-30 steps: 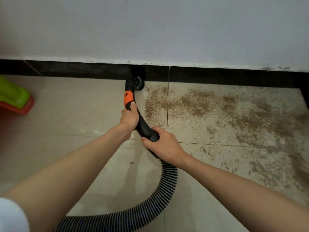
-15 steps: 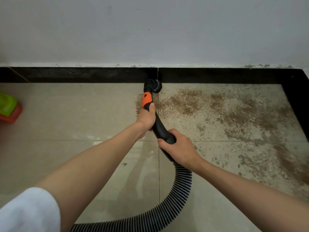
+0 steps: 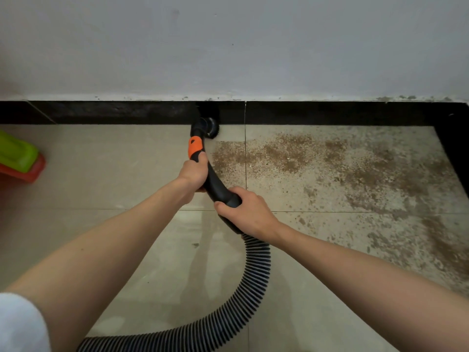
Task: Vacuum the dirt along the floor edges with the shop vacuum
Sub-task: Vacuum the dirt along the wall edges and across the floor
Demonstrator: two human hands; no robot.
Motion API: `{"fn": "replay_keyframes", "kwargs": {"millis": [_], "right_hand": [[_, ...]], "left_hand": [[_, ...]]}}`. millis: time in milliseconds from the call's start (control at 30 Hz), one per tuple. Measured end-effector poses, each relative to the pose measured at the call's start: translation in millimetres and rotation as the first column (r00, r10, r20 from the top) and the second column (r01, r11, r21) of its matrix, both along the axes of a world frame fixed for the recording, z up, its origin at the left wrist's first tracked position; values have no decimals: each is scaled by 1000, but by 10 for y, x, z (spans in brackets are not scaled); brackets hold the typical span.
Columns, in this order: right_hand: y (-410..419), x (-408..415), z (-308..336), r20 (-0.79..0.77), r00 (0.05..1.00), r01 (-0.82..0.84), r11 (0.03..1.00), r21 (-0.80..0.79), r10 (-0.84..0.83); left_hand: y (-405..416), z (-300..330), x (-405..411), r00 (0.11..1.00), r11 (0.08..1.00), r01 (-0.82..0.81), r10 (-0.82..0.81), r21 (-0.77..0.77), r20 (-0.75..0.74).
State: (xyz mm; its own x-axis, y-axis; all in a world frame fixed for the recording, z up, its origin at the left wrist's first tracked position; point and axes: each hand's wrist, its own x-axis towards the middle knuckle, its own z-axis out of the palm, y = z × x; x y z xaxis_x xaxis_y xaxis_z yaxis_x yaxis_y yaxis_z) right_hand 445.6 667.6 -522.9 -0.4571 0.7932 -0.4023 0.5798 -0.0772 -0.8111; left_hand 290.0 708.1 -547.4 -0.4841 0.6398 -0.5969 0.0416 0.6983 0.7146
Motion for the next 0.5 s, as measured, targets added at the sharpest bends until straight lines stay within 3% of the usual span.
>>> {"fn": "replay_keyframes", "kwargs": {"millis": [200, 500], "right_hand": [[-97, -139, -3, 5, 996, -84, 996, -33, 84], [-420, 337, -16, 28, 996, 81, 996, -47, -80]], "left_hand": [[-208, 18, -171, 999, 999, -43, 43, -27, -9], [-311, -37, 377, 989, 990, 138, -139, 6, 41]]}}
